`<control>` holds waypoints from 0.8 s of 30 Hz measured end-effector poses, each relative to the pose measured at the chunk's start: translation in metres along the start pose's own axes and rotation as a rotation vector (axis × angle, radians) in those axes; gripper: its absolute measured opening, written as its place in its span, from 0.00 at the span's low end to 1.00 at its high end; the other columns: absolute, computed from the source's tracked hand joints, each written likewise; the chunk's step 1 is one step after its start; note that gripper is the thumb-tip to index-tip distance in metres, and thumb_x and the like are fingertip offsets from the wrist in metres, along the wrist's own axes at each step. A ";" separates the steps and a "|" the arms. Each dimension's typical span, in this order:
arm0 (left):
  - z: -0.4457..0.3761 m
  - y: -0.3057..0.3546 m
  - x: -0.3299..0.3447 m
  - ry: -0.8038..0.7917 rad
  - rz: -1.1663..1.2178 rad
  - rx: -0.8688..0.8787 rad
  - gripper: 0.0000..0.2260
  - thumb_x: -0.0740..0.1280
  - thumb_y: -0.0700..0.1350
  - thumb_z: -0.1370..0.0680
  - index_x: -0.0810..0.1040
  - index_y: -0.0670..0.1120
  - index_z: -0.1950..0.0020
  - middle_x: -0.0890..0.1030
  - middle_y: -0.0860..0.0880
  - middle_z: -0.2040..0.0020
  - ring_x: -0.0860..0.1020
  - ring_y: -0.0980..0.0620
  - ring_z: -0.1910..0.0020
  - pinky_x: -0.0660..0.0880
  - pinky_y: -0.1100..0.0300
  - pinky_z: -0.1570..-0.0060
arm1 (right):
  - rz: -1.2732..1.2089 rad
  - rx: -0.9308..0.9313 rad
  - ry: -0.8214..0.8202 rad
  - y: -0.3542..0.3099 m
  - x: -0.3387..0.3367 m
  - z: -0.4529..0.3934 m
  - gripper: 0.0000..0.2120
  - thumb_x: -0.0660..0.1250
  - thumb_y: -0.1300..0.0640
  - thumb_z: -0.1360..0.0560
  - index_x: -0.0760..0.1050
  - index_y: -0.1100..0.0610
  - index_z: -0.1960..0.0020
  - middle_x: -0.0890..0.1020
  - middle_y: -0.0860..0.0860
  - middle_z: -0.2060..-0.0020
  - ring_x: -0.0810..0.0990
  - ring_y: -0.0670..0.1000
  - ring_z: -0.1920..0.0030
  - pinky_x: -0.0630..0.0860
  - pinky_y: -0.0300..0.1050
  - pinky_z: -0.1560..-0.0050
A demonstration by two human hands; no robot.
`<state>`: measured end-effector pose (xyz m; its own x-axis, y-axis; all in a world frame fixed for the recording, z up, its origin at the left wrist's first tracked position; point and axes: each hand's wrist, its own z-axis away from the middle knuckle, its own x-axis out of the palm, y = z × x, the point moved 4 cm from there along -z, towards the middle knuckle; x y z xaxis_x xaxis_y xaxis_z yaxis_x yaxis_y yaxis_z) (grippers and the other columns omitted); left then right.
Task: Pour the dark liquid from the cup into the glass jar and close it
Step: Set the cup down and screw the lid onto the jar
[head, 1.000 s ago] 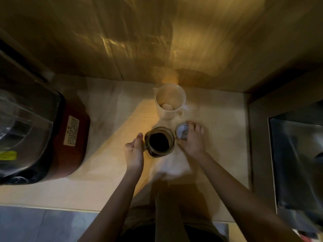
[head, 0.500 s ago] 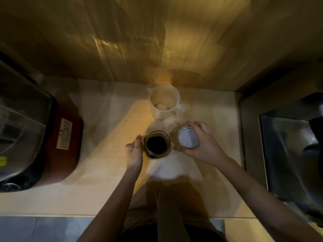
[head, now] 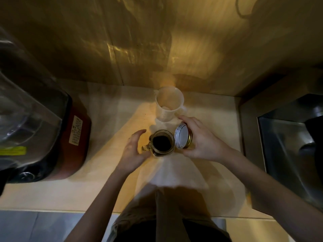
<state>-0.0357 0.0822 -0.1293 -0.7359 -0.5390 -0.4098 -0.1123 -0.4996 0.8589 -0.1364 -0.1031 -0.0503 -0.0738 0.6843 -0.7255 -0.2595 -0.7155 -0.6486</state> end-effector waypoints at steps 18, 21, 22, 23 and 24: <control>0.001 0.005 0.016 0.000 0.056 0.056 0.41 0.77 0.50 0.40 0.63 0.50 0.30 0.72 0.53 0.36 0.68 0.59 0.40 0.65 0.68 0.44 | 0.627 -0.188 -0.188 -0.064 0.035 -0.031 0.36 0.74 0.49 0.34 0.64 0.57 0.31 0.72 0.58 0.39 0.67 0.58 0.38 0.67 0.55 0.35; 0.000 0.004 0.017 0.002 0.045 0.047 0.41 0.78 0.51 0.40 0.63 0.50 0.30 0.73 0.51 0.34 0.69 0.60 0.41 0.65 0.69 0.46 | 0.688 -0.196 -0.202 -0.071 0.035 -0.034 0.35 0.74 0.49 0.34 0.66 0.59 0.32 0.73 0.58 0.40 0.68 0.58 0.39 0.70 0.54 0.37; 0.000 0.003 0.017 0.003 0.041 0.045 0.42 0.78 0.51 0.40 0.63 0.50 0.30 0.73 0.50 0.34 0.68 0.59 0.41 0.65 0.69 0.45 | 0.693 -0.193 -0.206 -0.073 0.035 -0.034 0.34 0.74 0.49 0.34 0.66 0.59 0.33 0.73 0.58 0.41 0.68 0.58 0.40 0.71 0.54 0.39; 0.000 0.003 0.017 0.002 0.041 0.041 0.42 0.78 0.51 0.40 0.63 0.50 0.30 0.73 0.50 0.33 0.68 0.59 0.41 0.65 0.68 0.44 | 0.685 -0.184 -0.205 -0.073 0.033 -0.034 0.34 0.74 0.49 0.34 0.66 0.60 0.33 0.73 0.58 0.41 0.69 0.57 0.40 0.72 0.54 0.40; 0.000 0.002 0.017 -0.003 0.043 0.037 0.42 0.78 0.51 0.40 0.63 0.51 0.30 0.73 0.50 0.33 0.68 0.60 0.40 0.65 0.66 0.43 | 0.670 -0.171 -0.201 -0.074 0.031 -0.033 0.34 0.74 0.49 0.34 0.66 0.60 0.34 0.73 0.57 0.41 0.69 0.57 0.40 0.73 0.53 0.41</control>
<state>-0.0483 0.0719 -0.1347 -0.7425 -0.5574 -0.3715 -0.1051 -0.4508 0.8864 -0.0875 -0.0337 -0.0330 -0.3448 0.0910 -0.9343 0.0570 -0.9914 -0.1176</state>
